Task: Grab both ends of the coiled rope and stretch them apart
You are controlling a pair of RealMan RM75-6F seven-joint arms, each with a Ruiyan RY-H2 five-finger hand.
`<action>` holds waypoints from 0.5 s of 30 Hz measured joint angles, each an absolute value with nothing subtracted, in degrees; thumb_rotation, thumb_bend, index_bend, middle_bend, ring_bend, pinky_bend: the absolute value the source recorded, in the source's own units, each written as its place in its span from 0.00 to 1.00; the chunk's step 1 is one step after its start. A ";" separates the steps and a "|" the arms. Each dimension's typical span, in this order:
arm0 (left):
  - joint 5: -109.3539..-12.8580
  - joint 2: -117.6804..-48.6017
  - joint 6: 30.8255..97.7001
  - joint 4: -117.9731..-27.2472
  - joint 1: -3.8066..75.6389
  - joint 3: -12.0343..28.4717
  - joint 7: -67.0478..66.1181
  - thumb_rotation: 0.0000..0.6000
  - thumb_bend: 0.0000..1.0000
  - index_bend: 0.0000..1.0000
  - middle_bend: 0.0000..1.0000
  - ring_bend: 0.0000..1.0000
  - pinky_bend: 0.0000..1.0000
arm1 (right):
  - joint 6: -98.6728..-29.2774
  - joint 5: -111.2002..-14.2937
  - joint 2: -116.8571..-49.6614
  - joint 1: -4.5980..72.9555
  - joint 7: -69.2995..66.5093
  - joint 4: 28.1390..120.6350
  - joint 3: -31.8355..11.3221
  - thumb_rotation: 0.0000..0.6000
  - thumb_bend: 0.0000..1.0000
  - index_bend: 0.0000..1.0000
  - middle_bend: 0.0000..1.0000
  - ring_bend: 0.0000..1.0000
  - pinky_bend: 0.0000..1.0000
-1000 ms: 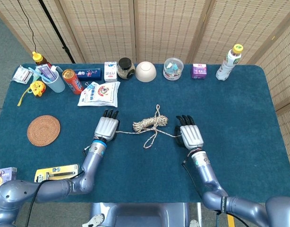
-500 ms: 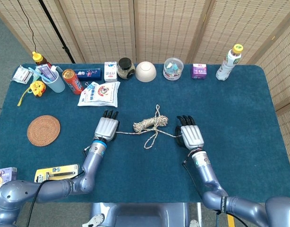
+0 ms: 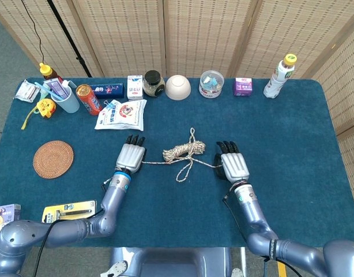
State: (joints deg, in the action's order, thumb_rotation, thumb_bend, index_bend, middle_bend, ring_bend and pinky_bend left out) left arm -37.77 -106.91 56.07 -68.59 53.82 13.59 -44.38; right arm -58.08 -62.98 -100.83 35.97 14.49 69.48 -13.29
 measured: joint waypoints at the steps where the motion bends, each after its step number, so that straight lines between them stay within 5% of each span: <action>1: -37.77 -106.97 56.07 -68.54 53.84 13.63 -44.35 1.00 0.40 0.58 0.13 0.01 0.00 | -58.06 -62.99 -100.83 35.97 14.49 69.47 -13.30 1.00 0.52 0.64 0.12 0.00 0.00; 15: -38.61 -106.32 56.50 -69.03 53.54 14.30 -43.00 1.00 0.42 0.61 0.14 0.02 0.00 | -58.19 -63.24 -100.32 35.95 14.61 69.63 -13.37 1.00 0.52 0.64 0.13 0.00 0.00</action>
